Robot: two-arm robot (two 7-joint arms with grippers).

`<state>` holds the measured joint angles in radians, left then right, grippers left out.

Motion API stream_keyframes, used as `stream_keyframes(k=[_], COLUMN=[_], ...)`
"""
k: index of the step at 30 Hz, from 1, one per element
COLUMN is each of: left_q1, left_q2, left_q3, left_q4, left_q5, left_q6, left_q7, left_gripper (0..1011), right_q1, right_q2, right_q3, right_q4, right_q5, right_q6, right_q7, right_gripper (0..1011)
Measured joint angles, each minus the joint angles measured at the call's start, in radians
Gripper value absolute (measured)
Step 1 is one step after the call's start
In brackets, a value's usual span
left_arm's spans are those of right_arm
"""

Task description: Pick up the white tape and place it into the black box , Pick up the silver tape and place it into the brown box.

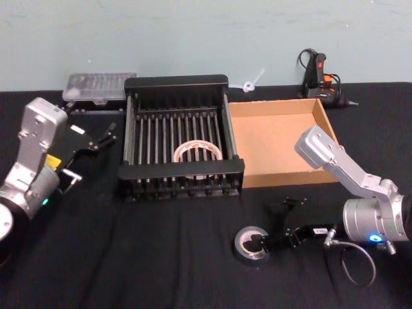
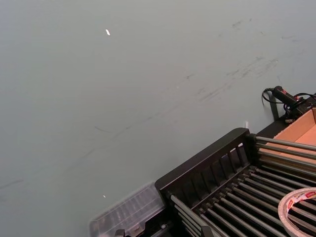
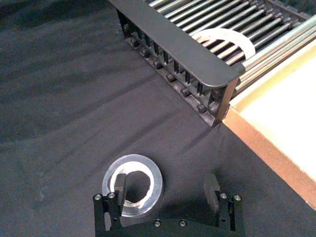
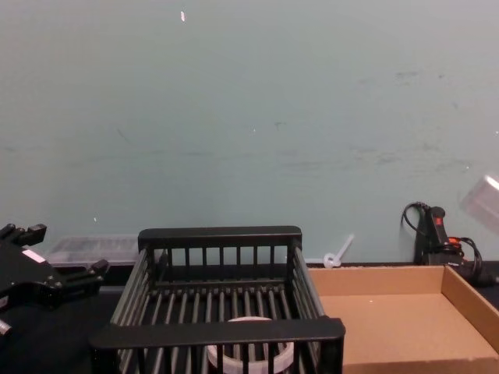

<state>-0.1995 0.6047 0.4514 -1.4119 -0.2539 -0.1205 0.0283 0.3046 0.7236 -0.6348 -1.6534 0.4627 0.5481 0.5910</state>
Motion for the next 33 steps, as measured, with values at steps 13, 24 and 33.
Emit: stream_keyframes(k=[13,24,33], left_q1=[0.0,0.0,0.0], left_q2=[0.0,0.0,0.0], left_q3=[0.0,0.0,0.0], left_q4=[0.0,0.0,0.0], left_q5=[0.0,0.0,0.0], left_q6=[0.0,0.0,0.0], left_q7=[0.0,0.0,0.0], left_gripper=[1001,1001,1001], right_q1=[0.024,0.04,0.046], right_q2=[-0.008,-0.018,-0.024], right_q3=[-0.034,-0.05,-0.056], right_q4=[0.024,0.047,0.058], right_q5=[-0.006,-0.018,-0.029], right_q6=[0.005,0.004,0.005], right_q7=[0.014,0.02,0.016], right_gripper=[1002,1002,1002])
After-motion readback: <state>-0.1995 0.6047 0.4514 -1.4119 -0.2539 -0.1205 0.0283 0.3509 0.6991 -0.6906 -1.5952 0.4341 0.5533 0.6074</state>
